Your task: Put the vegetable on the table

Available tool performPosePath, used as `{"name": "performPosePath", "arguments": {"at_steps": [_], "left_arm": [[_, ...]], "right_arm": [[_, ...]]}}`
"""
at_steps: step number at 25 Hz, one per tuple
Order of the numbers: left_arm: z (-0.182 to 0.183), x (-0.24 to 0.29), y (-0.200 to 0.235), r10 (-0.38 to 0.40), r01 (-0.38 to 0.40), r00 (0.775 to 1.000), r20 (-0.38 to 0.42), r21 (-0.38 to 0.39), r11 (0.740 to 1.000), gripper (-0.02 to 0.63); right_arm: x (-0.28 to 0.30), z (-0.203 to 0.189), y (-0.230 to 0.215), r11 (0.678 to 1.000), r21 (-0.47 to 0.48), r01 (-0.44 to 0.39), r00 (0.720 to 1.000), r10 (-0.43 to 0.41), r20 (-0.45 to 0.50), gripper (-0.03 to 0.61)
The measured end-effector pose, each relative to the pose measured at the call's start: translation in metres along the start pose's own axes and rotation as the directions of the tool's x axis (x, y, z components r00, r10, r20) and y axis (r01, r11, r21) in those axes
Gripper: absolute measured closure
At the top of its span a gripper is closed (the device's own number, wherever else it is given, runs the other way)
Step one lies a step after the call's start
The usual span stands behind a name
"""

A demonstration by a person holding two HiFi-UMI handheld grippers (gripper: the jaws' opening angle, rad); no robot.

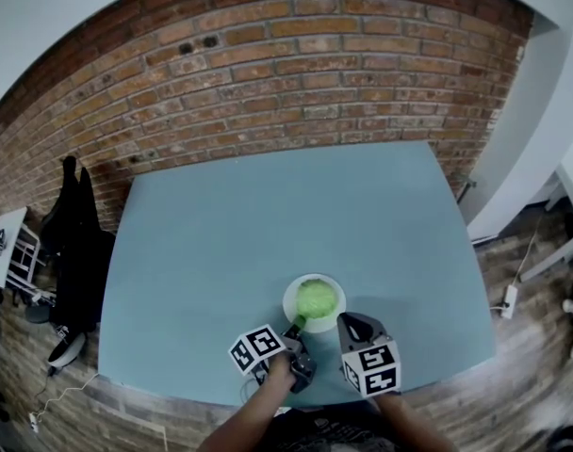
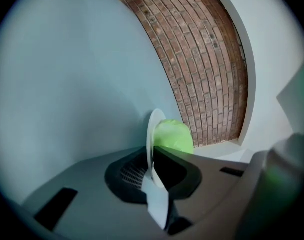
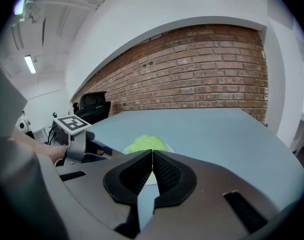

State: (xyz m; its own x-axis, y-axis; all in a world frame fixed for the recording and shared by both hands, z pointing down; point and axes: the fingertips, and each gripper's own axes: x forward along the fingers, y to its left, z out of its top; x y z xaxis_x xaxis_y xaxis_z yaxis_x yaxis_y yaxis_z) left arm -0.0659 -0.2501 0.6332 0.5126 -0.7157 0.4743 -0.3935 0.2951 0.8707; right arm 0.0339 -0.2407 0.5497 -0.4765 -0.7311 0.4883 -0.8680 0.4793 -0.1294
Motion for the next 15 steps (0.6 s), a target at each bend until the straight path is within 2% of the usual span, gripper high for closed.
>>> {"name": "performPosePath", "arguments": {"at_steps": [9, 15], "left_arm": [[0.0058, -0.0019, -0.0010, 0.071, -0.070, 0.997, -0.012, 0.054, 0.996, 0.588], [0.0089, -0.0057, 0.0062, 0.141, -0.138, 0.990, -0.018, 0.119, 0.983, 0.571]], "right_arm": [[-0.0024, -0.0034, 0.0039, 1.000, -0.010, 0.009, 1.000, -0.009, -0.014, 0.571], [-0.0035, -0.0054, 0.0047, 1.000, -0.012, 0.011, 1.000, -0.011, -0.017, 0.571]]}}
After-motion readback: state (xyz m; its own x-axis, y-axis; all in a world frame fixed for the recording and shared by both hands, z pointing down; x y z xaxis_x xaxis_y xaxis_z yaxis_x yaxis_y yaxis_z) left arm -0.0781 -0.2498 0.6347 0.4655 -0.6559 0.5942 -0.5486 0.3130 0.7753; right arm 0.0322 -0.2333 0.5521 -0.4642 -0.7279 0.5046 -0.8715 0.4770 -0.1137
